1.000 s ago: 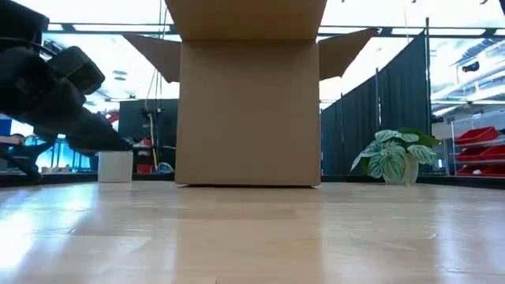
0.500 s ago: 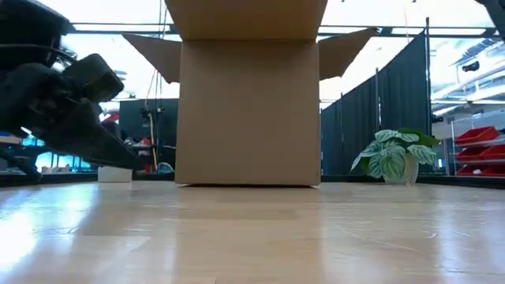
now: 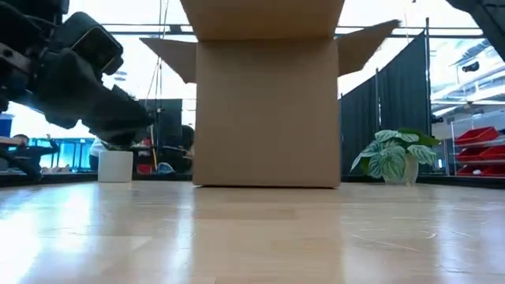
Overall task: Wrap mug
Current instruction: Put the wrapped yellow mug into the box, then adjust the cardboard box on the table
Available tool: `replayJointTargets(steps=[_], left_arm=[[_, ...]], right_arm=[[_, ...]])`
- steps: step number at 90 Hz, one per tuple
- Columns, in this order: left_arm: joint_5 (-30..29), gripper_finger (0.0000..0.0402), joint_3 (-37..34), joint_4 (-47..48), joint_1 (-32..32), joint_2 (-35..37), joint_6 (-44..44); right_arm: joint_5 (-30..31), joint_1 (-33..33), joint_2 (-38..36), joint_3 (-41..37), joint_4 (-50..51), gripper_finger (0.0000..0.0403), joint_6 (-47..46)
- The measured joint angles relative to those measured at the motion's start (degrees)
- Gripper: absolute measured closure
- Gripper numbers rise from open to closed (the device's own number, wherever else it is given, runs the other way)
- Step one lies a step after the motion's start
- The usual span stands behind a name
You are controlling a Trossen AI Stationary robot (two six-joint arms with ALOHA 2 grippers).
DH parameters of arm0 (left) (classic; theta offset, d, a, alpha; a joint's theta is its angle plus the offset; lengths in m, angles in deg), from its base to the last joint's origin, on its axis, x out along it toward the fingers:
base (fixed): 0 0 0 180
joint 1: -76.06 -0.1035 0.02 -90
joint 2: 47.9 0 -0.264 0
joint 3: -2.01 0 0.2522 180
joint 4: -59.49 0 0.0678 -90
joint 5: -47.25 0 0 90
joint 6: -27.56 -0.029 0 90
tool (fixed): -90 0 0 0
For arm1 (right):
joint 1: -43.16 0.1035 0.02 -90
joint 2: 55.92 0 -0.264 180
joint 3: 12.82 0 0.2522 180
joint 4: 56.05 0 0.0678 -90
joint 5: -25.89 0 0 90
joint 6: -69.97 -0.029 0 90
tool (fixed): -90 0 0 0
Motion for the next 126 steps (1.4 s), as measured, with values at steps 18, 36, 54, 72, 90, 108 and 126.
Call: replayJointTargets(steps=[18, 36, 54, 72, 90, 108, 126], left_arm=[[-1.22, 0.0308, 0.05, -0.32, 0.09, -0.12, 0.04], [-2.27, 0.0308, 0.05, -0.84, -0.20, -0.12, 0.06], [-1.73, 0.0308, 0.05, -0.55, -0.15, -0.14, 0.53], [-1.38, 0.0307, 0.05, 0.67, 0.14, -0.14, 3.31], [-2.43, 0.0303, 0.05, 1.71, 0.13, -0.14, 3.39], [-2.64, 0.0303, 0.05, 1.97, 0.13, -0.14, 3.41], [-2.67, 0.0302, 0.05, 1.88, 0.13, -0.14, 3.63]], right_arm=[[-0.03, 2.72, -0.02, -0.02, 2.17, 0.0387, 1.97], [8.46, 1.08, 2.60, 0.01, -1.71, 0.0387, 7.20], [8.00, -0.31, 6.63, -0.24, -1.75, 0.0366, 10.02], [6.20, 0.03, 8.42, -0.22, -2.47, 0.0308, 10.37], [6.15, 0.52, 7.71, 2.98, 3.56, 0.0236, 9.48], [8.18, 2.35, 7.19, 13.04, 10.39, 0.0174, 8.66], [17.05, 5.96, 4.45, 24.00, 15.05, 0.0163, 9.26]])
